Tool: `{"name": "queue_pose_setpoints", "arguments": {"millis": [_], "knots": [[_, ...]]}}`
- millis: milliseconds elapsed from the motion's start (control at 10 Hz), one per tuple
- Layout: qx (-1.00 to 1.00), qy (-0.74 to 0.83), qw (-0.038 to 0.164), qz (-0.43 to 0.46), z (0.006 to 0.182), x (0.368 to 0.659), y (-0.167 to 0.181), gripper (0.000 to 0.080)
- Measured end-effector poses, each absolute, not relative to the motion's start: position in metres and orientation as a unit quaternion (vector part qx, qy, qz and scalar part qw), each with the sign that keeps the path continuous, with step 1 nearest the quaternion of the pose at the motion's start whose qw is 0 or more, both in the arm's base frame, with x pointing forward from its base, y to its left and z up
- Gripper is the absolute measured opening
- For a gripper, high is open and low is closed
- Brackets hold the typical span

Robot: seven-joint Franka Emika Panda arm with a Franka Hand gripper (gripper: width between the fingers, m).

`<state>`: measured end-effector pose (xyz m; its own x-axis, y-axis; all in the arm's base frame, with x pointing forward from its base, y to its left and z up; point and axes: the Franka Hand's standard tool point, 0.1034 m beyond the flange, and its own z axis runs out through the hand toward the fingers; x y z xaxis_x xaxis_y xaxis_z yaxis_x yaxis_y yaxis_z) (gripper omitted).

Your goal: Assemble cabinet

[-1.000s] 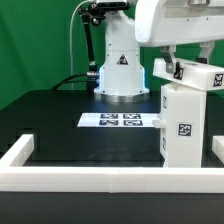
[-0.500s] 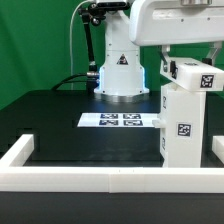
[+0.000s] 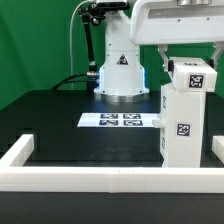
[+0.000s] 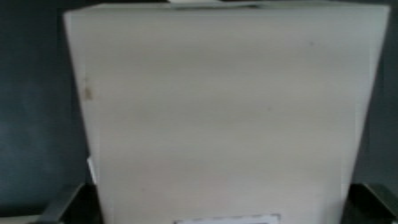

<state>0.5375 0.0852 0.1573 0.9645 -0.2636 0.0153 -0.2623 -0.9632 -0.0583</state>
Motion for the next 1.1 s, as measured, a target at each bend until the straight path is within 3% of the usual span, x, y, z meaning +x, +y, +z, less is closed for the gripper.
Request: {"name": "queue_pose_setpoints", "arguments": {"millis": [700, 1100], "knots": [[-0.925, 0.376, 0.045, -0.009, 0.1564, 0.5393, 0.0894, 0.0560], [-0.852, 0.519, 0.070, -0.007, 0.1551, 0.5429, 0.0918, 0.0560]]}}
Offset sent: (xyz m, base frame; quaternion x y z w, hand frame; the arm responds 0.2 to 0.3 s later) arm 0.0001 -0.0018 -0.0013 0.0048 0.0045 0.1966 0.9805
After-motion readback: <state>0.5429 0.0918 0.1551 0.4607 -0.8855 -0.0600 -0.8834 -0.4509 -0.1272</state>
